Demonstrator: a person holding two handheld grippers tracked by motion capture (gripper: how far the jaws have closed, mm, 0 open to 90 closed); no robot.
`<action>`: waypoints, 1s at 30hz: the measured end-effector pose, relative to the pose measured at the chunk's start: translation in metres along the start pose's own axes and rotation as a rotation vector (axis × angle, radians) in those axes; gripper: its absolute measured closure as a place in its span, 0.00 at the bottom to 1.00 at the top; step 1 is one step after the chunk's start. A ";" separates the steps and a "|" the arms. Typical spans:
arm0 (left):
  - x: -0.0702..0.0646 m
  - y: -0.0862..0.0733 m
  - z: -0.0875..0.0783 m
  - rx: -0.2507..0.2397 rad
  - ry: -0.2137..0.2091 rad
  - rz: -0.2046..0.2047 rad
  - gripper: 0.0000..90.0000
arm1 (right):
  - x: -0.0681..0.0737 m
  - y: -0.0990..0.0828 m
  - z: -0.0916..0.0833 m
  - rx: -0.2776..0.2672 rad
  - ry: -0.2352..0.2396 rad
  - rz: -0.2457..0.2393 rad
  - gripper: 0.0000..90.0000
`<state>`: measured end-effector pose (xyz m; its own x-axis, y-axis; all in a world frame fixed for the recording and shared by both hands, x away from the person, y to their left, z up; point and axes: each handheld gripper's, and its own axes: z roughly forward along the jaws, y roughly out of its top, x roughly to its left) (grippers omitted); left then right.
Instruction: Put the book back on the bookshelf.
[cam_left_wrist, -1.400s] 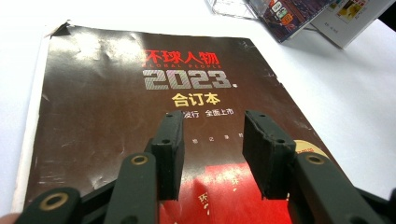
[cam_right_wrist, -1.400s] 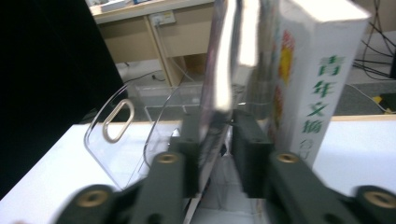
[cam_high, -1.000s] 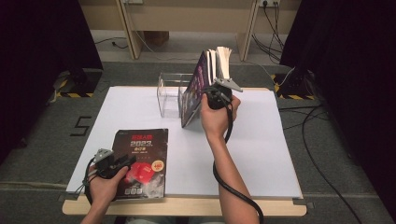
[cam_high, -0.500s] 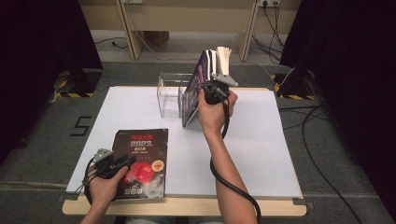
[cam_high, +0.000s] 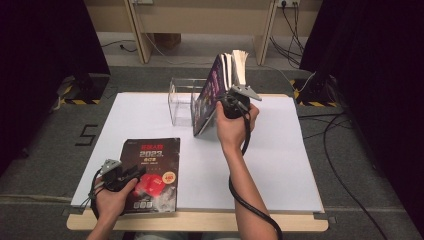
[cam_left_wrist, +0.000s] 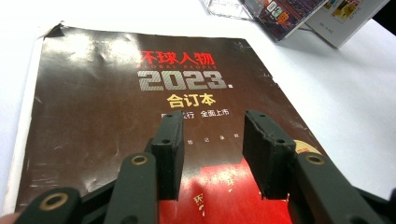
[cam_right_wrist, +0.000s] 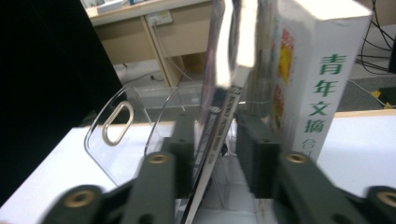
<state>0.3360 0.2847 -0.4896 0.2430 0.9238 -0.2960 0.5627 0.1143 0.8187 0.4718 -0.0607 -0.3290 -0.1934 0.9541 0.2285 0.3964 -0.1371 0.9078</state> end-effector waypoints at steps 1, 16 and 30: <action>0.000 0.000 0.000 0.000 0.000 0.000 0.65 | -0.001 0.000 0.001 -0.005 -0.004 0.003 0.71; 0.001 0.001 0.000 -0.005 0.000 -0.001 0.65 | -0.001 0.013 0.025 0.021 -0.017 -0.008 0.73; 0.000 0.000 0.000 -0.004 -0.002 0.002 0.65 | 0.001 0.017 0.030 0.026 -0.036 -0.018 0.77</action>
<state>0.3363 0.2852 -0.4894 0.2456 0.9235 -0.2948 0.5590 0.1135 0.8214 0.5048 -0.0540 -0.3242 -0.1688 0.9654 0.1989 0.4166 -0.1131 0.9020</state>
